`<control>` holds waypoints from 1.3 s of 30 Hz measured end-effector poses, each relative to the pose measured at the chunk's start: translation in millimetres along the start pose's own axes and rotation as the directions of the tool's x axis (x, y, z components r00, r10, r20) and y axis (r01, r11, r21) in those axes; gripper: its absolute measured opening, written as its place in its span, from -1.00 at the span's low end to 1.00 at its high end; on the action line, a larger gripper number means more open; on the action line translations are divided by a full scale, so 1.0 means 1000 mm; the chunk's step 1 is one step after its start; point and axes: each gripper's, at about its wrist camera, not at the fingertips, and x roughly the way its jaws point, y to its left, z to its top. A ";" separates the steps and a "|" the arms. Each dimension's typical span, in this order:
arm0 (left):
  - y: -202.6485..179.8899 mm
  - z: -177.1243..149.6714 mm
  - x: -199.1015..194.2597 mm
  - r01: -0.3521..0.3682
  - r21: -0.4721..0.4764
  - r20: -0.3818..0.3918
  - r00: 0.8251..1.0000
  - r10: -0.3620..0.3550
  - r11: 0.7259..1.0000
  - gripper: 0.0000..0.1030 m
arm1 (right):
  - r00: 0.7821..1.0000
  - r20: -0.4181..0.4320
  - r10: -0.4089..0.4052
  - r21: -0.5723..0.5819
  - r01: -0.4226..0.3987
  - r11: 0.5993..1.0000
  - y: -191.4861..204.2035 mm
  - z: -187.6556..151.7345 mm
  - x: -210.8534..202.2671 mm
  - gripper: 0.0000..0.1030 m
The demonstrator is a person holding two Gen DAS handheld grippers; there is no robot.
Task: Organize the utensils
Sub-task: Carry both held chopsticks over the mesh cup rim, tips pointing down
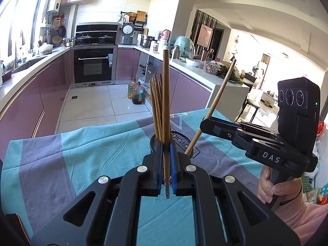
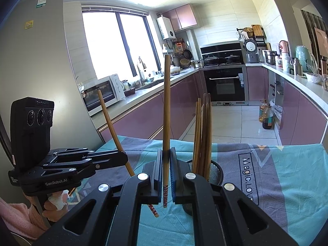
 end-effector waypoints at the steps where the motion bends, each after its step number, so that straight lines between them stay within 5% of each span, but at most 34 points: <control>1: 0.000 0.000 0.000 -0.001 0.001 0.000 1.000 0.001 1.000 -0.86 | 1.000 0.001 0.000 0.000 0.000 1.000 0.000 0.000 0.000 -0.89; 39: -0.001 0.017 -0.001 -0.007 0.028 0.025 1.000 0.006 1.000 -0.86 | 0.999 0.034 -0.011 0.004 0.011 1.000 -0.009 0.010 -0.005 -0.89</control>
